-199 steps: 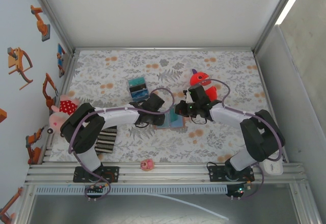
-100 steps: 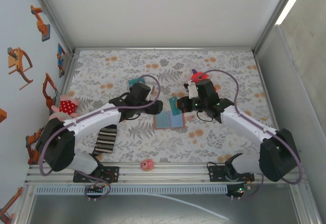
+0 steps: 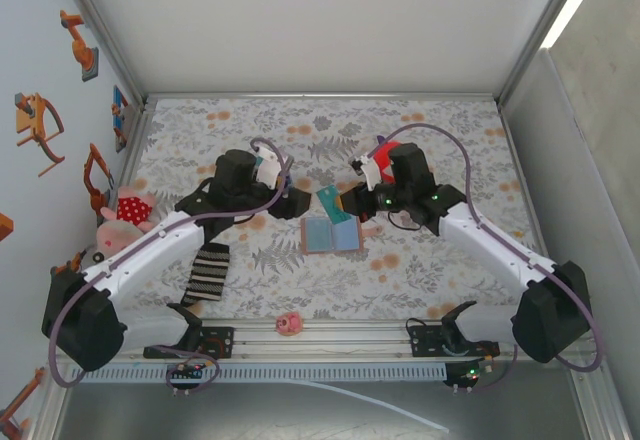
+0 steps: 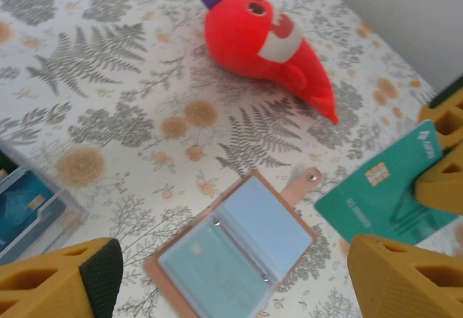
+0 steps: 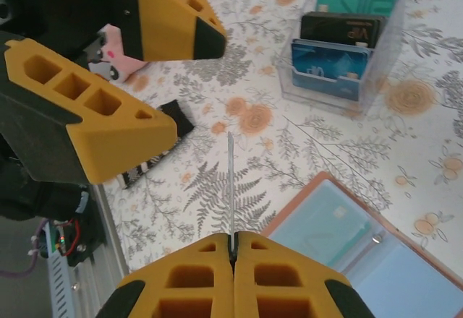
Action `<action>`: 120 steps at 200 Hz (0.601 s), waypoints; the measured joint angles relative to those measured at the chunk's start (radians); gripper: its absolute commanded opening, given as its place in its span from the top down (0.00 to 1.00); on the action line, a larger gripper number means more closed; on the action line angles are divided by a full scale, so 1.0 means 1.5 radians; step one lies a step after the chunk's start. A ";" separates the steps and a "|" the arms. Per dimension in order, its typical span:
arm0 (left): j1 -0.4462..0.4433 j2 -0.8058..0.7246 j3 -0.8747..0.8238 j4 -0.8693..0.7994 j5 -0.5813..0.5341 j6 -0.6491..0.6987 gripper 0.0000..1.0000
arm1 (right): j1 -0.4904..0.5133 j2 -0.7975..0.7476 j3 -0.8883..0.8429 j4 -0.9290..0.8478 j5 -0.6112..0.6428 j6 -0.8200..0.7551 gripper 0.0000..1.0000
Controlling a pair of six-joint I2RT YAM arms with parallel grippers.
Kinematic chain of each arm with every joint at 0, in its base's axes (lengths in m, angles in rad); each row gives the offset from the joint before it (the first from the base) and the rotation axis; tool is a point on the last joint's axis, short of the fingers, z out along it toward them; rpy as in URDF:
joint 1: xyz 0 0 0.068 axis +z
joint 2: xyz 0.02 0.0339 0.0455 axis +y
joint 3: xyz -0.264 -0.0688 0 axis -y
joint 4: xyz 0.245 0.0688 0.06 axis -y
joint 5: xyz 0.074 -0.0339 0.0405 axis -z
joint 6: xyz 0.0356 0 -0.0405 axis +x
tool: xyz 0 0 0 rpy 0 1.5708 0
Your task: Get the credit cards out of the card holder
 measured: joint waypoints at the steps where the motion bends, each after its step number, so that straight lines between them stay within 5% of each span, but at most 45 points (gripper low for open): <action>1: 0.000 0.000 0.000 0.000 0.002 0.001 0.20 | 0.000 0.000 0.001 -0.001 -0.001 -0.001 1.00; 120: -0.014 0.035 0.048 -0.047 0.235 0.139 0.52 | 0.003 0.034 0.096 -0.151 -0.129 -0.170 1.00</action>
